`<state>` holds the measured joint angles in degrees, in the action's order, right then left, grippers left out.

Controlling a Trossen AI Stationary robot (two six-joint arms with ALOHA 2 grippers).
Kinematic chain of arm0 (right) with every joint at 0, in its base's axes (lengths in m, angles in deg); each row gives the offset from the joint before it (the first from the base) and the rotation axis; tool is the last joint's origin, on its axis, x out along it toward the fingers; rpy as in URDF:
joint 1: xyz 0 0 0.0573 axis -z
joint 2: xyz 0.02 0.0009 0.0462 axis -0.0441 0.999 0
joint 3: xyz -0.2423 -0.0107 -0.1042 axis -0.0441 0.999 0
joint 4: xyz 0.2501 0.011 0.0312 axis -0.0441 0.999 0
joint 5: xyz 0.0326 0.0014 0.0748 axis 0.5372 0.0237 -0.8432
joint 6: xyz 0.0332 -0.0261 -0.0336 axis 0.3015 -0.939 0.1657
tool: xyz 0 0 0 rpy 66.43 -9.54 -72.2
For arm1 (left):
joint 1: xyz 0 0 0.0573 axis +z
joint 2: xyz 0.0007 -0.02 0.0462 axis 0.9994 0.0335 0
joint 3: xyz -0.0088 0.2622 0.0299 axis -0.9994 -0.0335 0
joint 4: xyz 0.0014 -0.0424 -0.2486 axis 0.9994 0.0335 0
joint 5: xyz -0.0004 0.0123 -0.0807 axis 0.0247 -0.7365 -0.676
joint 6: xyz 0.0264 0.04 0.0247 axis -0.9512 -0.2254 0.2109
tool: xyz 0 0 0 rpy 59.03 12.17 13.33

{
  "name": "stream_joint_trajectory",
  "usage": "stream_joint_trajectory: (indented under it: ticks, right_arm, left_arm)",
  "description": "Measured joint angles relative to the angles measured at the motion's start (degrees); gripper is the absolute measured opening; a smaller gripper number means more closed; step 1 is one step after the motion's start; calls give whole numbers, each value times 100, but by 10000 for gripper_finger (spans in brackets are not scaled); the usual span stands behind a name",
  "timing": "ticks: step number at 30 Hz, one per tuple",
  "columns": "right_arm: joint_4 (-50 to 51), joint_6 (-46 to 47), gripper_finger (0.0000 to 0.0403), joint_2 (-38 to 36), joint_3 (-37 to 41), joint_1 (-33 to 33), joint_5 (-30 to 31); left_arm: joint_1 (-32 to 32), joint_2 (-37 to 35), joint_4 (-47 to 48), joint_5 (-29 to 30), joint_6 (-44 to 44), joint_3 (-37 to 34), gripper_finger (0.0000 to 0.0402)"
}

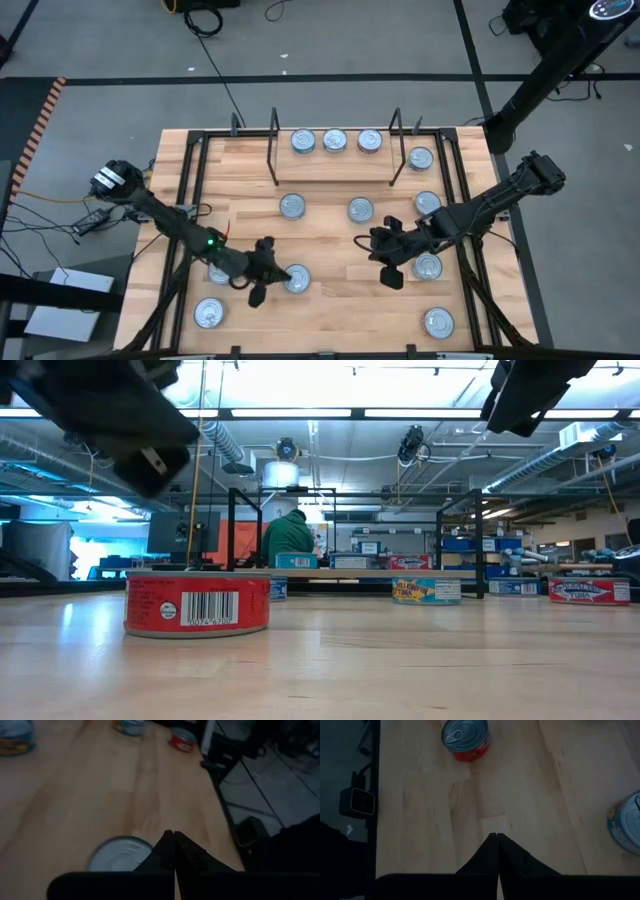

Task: Stack canned seafood by type on shelf
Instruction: Put the yellow-blue tuna can on the shelf

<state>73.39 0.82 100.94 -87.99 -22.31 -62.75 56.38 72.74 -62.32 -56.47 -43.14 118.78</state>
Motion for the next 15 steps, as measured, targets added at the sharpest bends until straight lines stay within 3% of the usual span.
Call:
stream_joint_trajectory:
  ticks: [6, 15]
  right_arm:
    - [-12, -338, 8, 0, 0, 24, -16]
    - [-600, -1317, 3, 0, 0, 542, -775]
  left_arm:
    - [315, 1, -28, -273, -229, -61, 1]
    - [589, -1, 427, -214, 190, -57, 0]
